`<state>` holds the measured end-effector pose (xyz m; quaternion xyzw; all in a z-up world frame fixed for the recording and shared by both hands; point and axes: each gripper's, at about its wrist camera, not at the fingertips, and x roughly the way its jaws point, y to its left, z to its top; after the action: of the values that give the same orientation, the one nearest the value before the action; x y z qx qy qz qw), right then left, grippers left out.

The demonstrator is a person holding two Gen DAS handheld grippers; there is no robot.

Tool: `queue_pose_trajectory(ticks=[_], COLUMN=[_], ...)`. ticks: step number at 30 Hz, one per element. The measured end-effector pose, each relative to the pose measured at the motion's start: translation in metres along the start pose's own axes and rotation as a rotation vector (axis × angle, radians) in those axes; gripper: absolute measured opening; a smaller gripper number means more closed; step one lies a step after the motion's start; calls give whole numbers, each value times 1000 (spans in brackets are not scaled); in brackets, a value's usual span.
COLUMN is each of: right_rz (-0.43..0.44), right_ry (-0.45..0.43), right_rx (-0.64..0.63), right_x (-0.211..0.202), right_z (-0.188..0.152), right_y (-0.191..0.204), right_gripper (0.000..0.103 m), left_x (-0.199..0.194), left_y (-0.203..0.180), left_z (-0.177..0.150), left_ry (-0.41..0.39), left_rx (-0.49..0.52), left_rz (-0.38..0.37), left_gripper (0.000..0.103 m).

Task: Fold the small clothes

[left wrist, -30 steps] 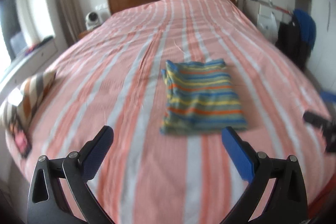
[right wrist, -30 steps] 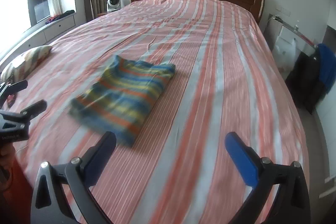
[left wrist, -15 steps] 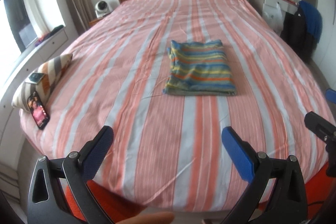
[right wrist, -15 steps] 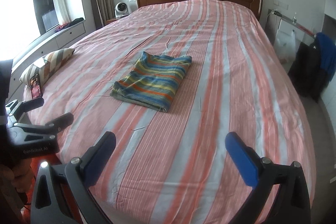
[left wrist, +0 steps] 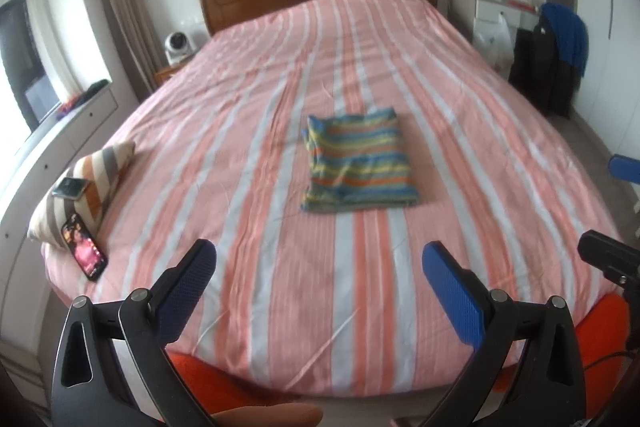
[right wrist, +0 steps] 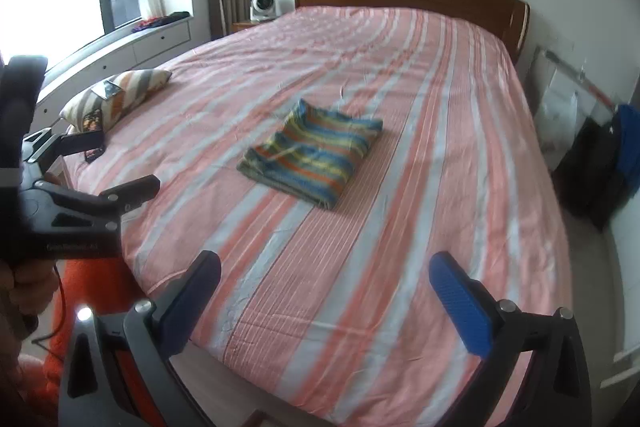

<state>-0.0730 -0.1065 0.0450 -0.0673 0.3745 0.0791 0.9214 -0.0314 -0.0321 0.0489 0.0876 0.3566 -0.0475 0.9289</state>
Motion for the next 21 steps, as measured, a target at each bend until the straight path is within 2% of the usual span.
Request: queue_pose_trajectory(ticks=[4, 8, 11, 16, 19, 21], right_rz=[1, -54, -45, -66, -81, -85], right_ry=[-58, -62, -30, -73, -67, -56], right_rx=[73, 124, 127, 118, 81, 69], right_x=[-20, -11, -2, -9, -5, -3], right_z=[-6, -22, -24, -15, -16, -19], right_y=[2, 7, 7, 10, 17, 19], right_gripper=[103, 103, 102, 103, 103, 103], left_x=[-9, 0, -2, -8, -5, -5], left_y=[-6, -20, -20, -17, -16, -13], left_z=[-9, -18, -19, -20, -23, -24], left_ry=[-23, 19, 18, -1, -8, -13], left_rx=[-48, 12, 0, -15, -11, -25], left_rz=[10, 0, -9, -19, 5, -8], left_gripper=[103, 103, 103, 103, 103, 103])
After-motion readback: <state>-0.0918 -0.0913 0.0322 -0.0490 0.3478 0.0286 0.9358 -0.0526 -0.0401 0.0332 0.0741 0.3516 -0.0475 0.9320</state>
